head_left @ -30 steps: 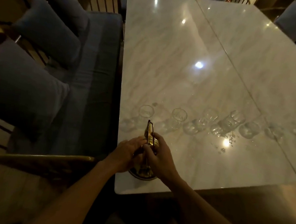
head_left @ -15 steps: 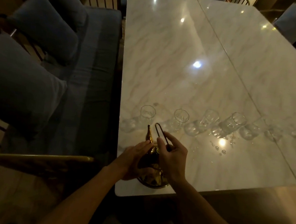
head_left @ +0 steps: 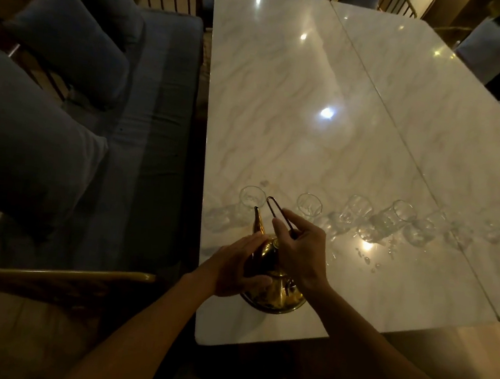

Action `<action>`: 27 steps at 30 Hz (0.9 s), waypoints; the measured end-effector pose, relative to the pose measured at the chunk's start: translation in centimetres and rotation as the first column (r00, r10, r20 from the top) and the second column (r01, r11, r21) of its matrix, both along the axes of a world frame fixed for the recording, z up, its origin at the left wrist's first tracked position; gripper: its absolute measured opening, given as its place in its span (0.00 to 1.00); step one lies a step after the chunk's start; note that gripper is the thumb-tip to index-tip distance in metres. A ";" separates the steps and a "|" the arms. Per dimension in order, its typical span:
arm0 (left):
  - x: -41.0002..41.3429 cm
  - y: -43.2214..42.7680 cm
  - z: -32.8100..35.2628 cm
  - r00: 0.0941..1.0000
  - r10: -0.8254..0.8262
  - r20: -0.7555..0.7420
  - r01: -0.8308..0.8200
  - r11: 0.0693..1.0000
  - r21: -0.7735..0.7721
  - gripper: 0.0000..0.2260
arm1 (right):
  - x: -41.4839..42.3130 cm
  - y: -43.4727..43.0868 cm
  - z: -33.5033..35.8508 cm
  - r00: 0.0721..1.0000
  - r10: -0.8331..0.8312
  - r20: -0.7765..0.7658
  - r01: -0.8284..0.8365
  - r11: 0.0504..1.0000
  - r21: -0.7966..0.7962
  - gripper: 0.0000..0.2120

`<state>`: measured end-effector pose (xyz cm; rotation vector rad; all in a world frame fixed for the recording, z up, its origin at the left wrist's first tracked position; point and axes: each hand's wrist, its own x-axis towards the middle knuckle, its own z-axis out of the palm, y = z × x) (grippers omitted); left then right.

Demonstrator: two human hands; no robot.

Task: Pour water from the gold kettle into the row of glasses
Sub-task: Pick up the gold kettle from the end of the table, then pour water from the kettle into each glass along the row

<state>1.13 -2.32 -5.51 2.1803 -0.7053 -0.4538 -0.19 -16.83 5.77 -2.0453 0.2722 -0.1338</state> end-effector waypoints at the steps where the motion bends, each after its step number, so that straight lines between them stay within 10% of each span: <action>1: 0.3 0.0 0.1 1.000 -0.004 -0.003 0.004 1.000 -0.021 0.36 | 0.5 0.1 0.2 1.000 0.008 -0.009 -0.009 1.000 -0.012 0.18; 27: 2.4 -1.2 1.3 0.990 -0.134 0.052 0.138 0.986 -0.089 0.59 | 6.2 -0.5 3.1 0.982 0.067 -0.177 -0.106 0.969 -0.225 0.19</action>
